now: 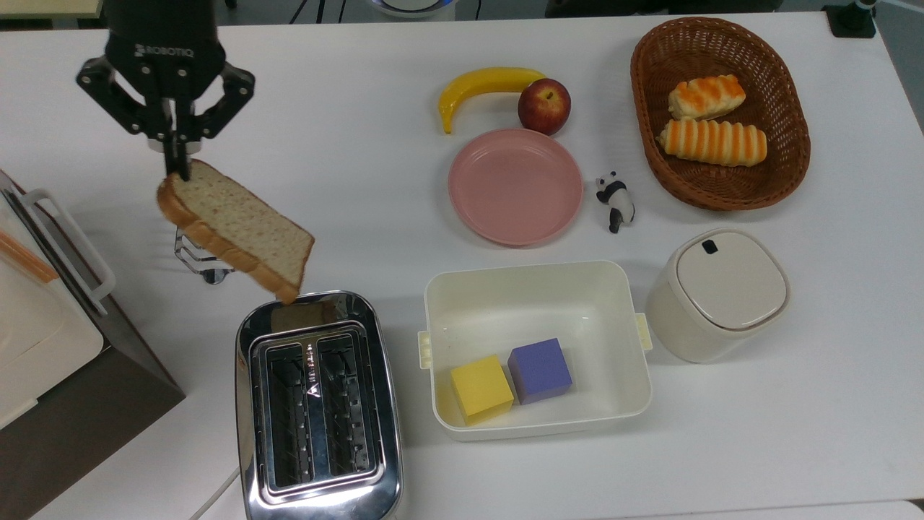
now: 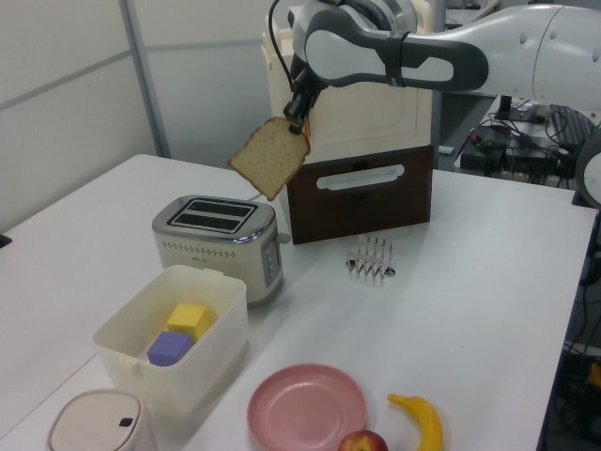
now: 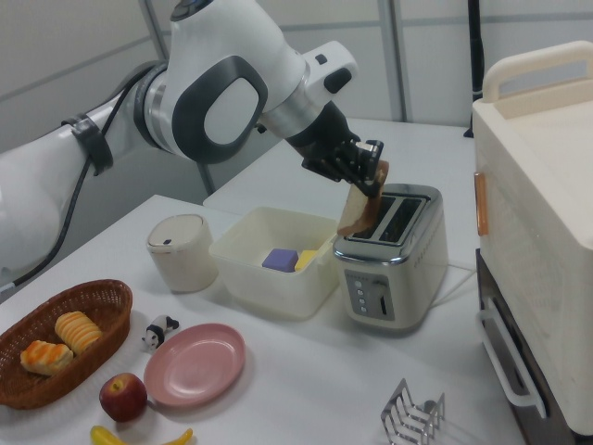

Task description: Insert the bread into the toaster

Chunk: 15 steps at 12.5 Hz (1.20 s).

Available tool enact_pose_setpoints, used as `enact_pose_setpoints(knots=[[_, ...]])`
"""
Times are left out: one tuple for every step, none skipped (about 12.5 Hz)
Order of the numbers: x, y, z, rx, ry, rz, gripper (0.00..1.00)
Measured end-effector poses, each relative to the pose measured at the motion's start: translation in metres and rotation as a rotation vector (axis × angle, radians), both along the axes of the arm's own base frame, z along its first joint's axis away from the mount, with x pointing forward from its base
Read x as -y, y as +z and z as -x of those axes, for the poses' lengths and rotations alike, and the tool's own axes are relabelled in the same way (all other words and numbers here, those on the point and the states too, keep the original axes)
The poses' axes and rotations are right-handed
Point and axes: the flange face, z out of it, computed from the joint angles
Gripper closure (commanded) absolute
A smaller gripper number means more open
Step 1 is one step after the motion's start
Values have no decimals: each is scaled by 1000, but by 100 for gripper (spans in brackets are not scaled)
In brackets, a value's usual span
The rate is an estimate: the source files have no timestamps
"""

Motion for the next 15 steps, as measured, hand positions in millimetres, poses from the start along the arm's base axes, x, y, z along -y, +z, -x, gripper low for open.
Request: enact_pose_setpoints(knots=[[4, 2, 0, 20, -6, 3, 100], [5, 4, -1, 36, -7, 6, 100], [7, 6, -3, 57, -9, 19, 100], [8, 7, -4, 71, -12, 35, 100], [5, 9, -6, 85, -14, 68, 100], [2, 11, -6, 91, -18, 89, 100], [0, 15, -6, 106, -23, 119, 100], [-2, 17, -7, 116, -24, 132, 100], [-2, 16, -9, 127, -25, 140, 100], [-2, 14, -12, 137, -26, 146, 100], [-1, 8, -16, 144, -27, 151, 100], [0, 0, -20, 153, -27, 157, 100], [0, -9, -26, 160, -28, 167, 100], [0, -21, -32, 160, -26, 184, 100], [-1, -31, -37, 155, -23, 198, 100]])
